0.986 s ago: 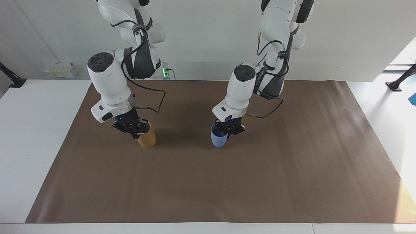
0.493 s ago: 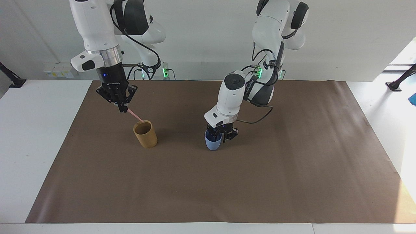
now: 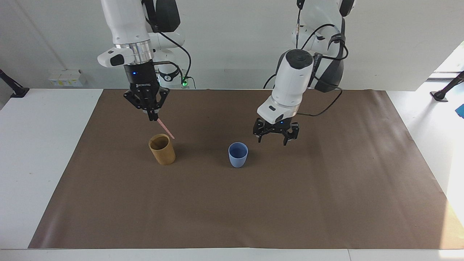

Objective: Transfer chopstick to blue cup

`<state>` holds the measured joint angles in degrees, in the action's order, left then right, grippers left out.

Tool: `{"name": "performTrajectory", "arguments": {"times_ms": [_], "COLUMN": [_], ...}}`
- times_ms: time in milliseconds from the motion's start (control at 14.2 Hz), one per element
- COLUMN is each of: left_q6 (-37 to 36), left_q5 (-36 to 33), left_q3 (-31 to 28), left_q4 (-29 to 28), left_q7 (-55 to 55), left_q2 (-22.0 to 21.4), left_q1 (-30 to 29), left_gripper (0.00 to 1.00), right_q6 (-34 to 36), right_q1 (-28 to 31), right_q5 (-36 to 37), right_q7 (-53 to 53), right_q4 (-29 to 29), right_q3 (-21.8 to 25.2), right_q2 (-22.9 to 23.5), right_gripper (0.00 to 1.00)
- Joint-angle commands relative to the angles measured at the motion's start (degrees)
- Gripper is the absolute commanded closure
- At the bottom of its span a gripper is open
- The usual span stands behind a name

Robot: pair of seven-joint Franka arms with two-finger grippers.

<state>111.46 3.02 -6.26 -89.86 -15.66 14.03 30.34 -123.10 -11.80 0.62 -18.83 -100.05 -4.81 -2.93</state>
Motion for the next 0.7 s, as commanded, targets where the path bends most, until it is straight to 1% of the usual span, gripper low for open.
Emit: {"name": "performTrajectory", "arguments": {"times_ms": [0, 141, 282, 423, 634], "left_q6": [-4.0, -6.2, -9.7, -13.3, -16.4], "left_q5": [0.2, 0.2, 0.2, 0.2, 0.2], "left_q3": [0.5, 0.5, 0.5, 0.5, 0.4], "left_q4": [-4.3, -7.2, -8.2, -8.2, -8.3], "left_q7": [6.7, 11.1, 14.1, 17.5, 20.3], "left_q2": [-5.6, -8.5, -10.2, -10.5, -11.1], "left_q1": [-5.9, -9.6, -12.8, -16.4, -20.6], "left_gripper": [0.00, 0.00, 0.00, 0.00, 0.00], "right_q6": [-4.4, -9.0, -10.5, -11.5, -13.4], "right_q1": [-4.8, -8.5, -12.3, -13.9, -16.1], "right_q5": [0.3, 3.9, 8.7, 12.5, 13.7], "right_q7": [-3.3, -6.3, -11.3, -13.2, -16.7], "right_q4": [-1.0, -1.0, -0.5, -0.4, -0.5], "right_q3": [0.1, 0.1, 0.1, 0.0, 0.1], "right_q2": [-1.1, 0.2, 2.4, 4.5, 7.2], "right_gripper": [1.00, 1.00, 1.00, 1.00, 1.00]}}
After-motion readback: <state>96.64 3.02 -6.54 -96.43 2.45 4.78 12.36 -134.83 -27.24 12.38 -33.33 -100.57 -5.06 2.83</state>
